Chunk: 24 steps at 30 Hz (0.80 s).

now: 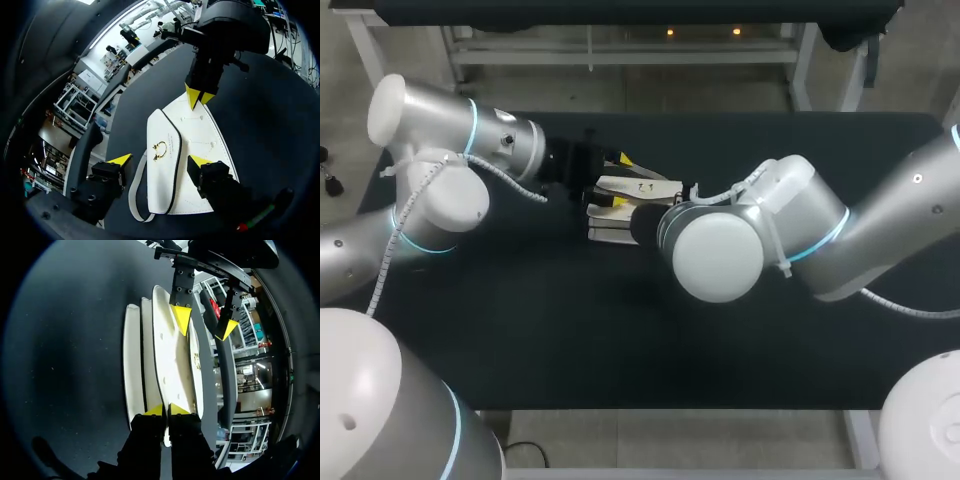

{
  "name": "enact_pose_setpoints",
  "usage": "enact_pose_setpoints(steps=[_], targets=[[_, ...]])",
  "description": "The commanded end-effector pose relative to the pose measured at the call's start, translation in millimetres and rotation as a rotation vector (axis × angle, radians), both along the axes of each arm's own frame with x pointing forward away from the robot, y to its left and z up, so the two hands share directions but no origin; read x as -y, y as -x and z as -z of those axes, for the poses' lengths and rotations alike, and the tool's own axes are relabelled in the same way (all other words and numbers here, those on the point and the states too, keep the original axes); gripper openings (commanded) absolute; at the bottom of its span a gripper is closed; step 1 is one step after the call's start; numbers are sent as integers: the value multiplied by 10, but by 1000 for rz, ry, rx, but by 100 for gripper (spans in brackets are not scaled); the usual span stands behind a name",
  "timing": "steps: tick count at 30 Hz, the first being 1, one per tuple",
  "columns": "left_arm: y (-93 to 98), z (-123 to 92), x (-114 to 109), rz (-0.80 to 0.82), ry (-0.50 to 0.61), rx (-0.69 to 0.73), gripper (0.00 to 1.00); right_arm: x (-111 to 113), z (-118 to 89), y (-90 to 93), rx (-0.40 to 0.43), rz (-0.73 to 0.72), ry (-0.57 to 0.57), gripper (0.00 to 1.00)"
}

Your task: Pick up the bag, open it, inspect its contents, close it, and place it on the opposite side

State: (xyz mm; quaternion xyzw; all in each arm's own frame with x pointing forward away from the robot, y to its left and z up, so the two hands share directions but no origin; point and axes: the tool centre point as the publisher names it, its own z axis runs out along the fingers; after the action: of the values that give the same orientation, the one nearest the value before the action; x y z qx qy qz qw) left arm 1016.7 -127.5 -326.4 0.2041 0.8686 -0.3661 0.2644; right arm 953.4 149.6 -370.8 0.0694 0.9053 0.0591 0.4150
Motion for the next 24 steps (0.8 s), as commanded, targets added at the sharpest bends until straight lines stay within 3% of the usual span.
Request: enact_pose_setpoints(steps=[1,3,4,5,6,24], targets=[[22,-158,-134,27,47,-14,100,23,44,10,22,-18,-25,4],[30,-262,-156,31,58,-31,100,42,22,22,21,-15,-28,23],[37,-307,-167,34,61,-44,100,47,9,31,18,-17,-28,40],[44,-348,-175,26,61,-53,100,53,-8,44,13,-25,-31,74],[51,-383,-181,21,58,-61,100,62,-26,57,10,-29,-38,100],[215,-660,-328,-164,-101,-222,100,215,-654,208,-51,-104,-83,100]])
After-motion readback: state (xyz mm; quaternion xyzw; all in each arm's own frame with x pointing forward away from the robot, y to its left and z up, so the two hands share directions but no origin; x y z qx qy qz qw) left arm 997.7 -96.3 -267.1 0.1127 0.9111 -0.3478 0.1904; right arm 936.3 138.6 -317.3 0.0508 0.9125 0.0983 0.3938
